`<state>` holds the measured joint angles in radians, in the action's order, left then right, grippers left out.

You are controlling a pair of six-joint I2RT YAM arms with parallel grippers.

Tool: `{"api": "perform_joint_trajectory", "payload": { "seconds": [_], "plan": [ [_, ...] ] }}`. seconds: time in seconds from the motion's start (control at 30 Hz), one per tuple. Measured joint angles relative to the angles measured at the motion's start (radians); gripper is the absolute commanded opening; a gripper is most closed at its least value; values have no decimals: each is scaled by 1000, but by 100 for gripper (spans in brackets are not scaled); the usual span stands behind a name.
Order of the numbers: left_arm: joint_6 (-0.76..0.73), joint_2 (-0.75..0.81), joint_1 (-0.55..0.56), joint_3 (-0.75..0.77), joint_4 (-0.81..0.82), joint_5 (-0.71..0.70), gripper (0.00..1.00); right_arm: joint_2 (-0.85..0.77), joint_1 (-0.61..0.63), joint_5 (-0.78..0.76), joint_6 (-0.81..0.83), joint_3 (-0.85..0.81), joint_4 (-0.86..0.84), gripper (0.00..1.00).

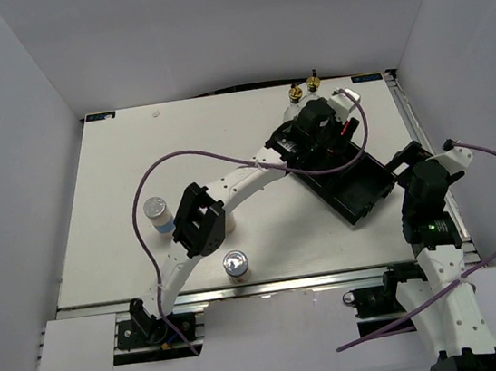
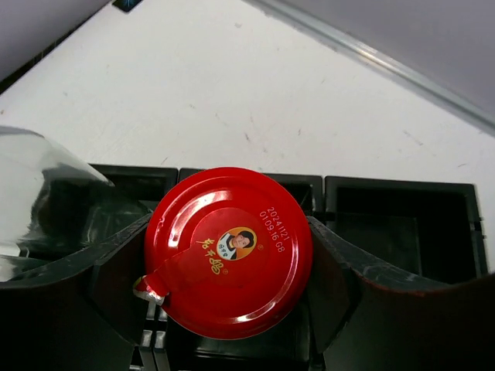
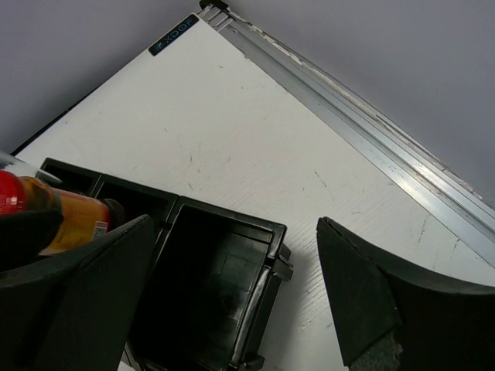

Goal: Organize the condiment bottles

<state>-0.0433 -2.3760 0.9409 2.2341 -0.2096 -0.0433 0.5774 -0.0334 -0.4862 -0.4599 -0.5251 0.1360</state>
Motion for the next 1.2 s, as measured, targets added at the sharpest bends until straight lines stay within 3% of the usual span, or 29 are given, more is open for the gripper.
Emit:
{"api": "perform_joint_trajectory", "payload": {
  "seconds": [0.3, 0.4, 0.43, 0.53, 0.8, 0.97, 1.0, 1.1, 1.2],
  "plan": [
    [6, -45, 1, -1, 8, -50, 0, 6, 0, 24, 0, 0, -15, 90],
    [14, -45, 1, -1, 33, -48, 10, 7, 0, 27, 1, 0, -16, 89],
    [18, -45, 1, -1, 37, -48, 21, 7, 0, 30, 2, 0, -16, 89],
    [27, -45, 1, -1, 52, -53, 29, 8, 0, 39, 4, 0, -15, 89],
    [54, -53, 1, -1, 76, -64, 40, 27, 0, 51, 5, 0, -11, 89],
    [67, -60, 1, -3, 76, -64, 42, 44, 0, 52, 6, 0, -10, 89],
    [70, -60, 1, -4, 76, -64, 48, 48, 0, 53, 7, 0, -8, 89],
    [72, -60, 1, -18, 94, -63, 51, 54, 0, 56, 8, 0, -2, 89],
    [76, -66, 1, -33, 111, -64, 60, 52, 0, 56, 9, -2, 5, 89]
  ]
}}
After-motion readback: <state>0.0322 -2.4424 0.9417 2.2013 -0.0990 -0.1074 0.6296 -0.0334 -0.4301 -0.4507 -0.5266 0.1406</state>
